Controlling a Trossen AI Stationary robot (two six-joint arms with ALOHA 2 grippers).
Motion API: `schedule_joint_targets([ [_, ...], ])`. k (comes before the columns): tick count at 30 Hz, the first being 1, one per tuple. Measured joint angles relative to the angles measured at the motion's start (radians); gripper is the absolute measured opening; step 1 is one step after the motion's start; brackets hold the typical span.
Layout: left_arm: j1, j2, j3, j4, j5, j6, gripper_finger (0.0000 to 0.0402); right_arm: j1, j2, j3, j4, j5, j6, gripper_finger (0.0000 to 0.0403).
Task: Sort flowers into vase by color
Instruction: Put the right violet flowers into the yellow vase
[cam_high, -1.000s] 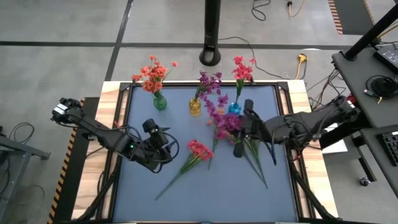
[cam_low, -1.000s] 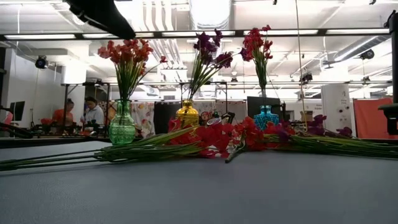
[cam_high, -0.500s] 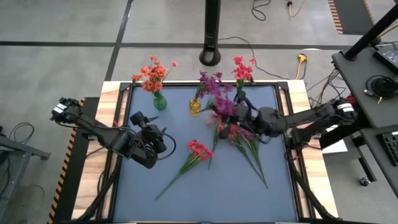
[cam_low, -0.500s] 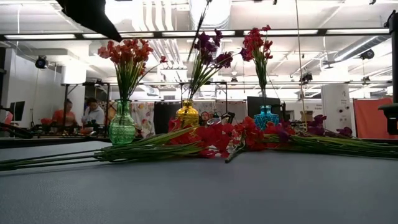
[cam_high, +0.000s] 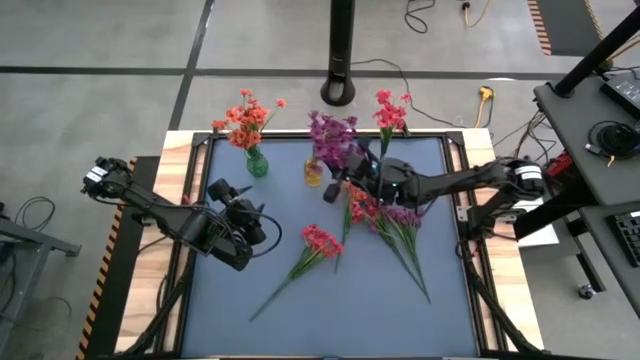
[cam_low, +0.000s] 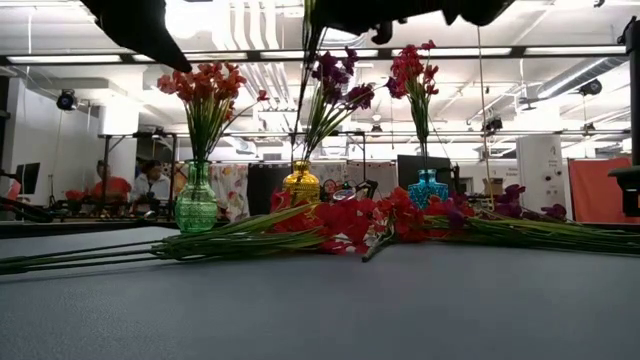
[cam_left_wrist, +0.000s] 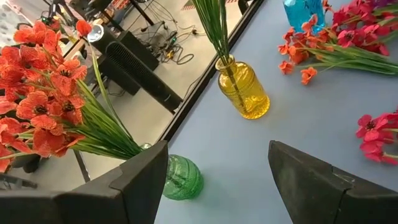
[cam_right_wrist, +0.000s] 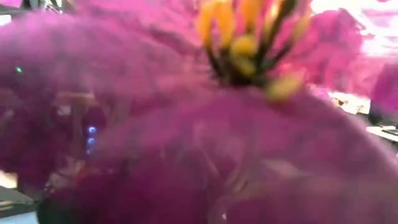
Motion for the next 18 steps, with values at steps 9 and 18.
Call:
schedule_joint_targets([
  [9,0.000,-0.001,-0.036,0.002,-0.006,-0.004,0.0260,-0.027,0.064,0.073,-0.045,0.013,-0.045,0.0018],
  [18,0.030,-0.001,-0.048,0.012,-0.007,-0.003,0.0260,-0.048,0.068,0.118,-0.136,0.051,-0.034,0.0018],
])
